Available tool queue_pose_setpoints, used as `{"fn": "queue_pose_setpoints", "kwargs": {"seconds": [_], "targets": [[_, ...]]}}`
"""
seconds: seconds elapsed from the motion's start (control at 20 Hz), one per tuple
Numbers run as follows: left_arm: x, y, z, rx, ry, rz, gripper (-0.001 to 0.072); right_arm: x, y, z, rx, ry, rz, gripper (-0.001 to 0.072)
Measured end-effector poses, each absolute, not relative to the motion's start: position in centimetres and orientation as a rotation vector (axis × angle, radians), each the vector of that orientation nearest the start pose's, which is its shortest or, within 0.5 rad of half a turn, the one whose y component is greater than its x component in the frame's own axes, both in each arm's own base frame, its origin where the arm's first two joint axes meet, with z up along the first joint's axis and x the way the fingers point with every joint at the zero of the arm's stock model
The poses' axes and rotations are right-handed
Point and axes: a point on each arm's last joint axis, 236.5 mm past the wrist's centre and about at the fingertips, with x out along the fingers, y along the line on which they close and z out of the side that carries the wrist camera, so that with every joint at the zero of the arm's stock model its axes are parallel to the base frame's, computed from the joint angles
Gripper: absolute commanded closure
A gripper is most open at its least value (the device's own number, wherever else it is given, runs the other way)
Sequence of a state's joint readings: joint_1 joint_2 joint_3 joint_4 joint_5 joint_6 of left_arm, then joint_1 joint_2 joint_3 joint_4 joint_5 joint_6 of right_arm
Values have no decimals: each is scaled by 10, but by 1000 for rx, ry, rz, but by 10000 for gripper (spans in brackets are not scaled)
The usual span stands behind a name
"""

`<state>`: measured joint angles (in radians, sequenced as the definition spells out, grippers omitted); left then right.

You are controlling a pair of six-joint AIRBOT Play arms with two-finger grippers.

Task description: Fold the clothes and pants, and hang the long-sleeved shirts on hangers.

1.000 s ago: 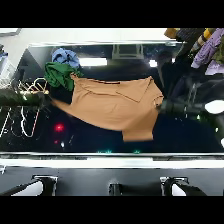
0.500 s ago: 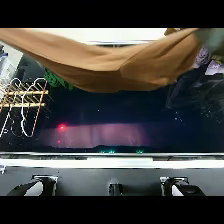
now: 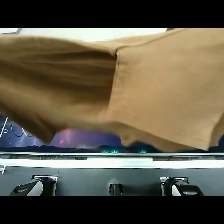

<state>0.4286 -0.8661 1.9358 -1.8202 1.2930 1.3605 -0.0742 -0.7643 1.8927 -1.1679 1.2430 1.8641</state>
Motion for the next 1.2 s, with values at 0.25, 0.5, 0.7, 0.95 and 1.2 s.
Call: {"fn": "queue_pose_setpoints", "kwargs": {"seconds": [0.25,0.5,0.7,0.95,1.2], "targets": [[348,79,361,-386,465,184,693,338,60,405,471,451,207,684],[448,81,204,-418,783,127,693,451,47,260,479,809,126,684],[515,76,90,-438,904,115,693,519,40,140,514,992,74,684],[560,69,14,-439,940,114,694,569,30,58,550,1008,23,684],[553,66,-16,-420,1033,115,693,558,17,24,482,1108,-30,684]]}}
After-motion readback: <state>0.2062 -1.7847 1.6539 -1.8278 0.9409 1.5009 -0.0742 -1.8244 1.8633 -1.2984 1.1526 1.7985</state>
